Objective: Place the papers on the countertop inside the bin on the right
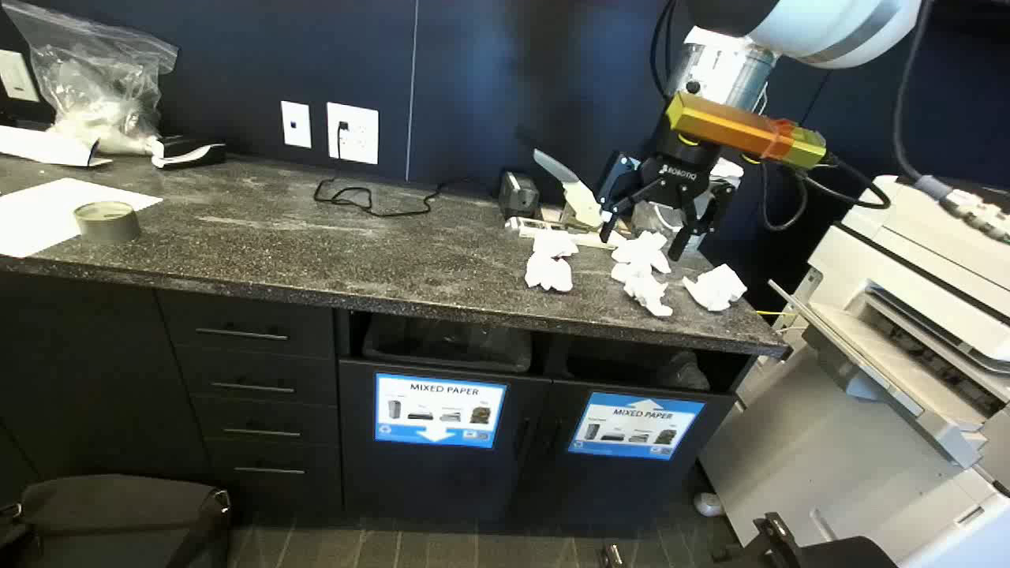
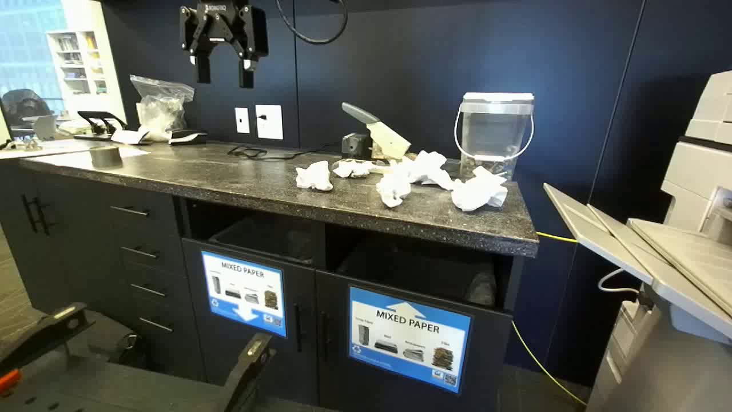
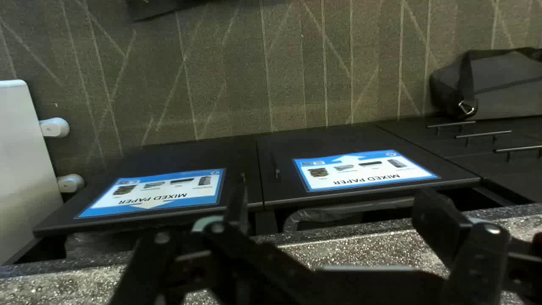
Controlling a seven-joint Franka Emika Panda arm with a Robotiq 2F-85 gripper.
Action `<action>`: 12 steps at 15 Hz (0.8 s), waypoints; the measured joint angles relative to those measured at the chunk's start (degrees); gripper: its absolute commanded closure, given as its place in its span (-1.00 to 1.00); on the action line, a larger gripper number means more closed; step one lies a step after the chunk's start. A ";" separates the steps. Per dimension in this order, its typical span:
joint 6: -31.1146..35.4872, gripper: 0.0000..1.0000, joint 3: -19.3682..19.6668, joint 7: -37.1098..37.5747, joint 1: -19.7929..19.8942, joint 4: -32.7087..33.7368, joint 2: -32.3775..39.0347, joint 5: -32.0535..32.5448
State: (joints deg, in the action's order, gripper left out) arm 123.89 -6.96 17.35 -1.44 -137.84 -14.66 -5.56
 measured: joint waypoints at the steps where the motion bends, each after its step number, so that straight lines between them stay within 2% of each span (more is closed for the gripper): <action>1: 0.00 -1.00 0.00 0.00 0.00 0.25 -0.02 0.00; 8: 0.10 -1.00 0.22 -0.17 0.00 0.42 0.12 0.45; 12: 3.60 -1.00 1.98 -0.92 0.91 -0.81 2.12 3.36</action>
State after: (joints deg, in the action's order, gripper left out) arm 127.49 -4.98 16.42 -0.53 -138.66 -12.54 -2.21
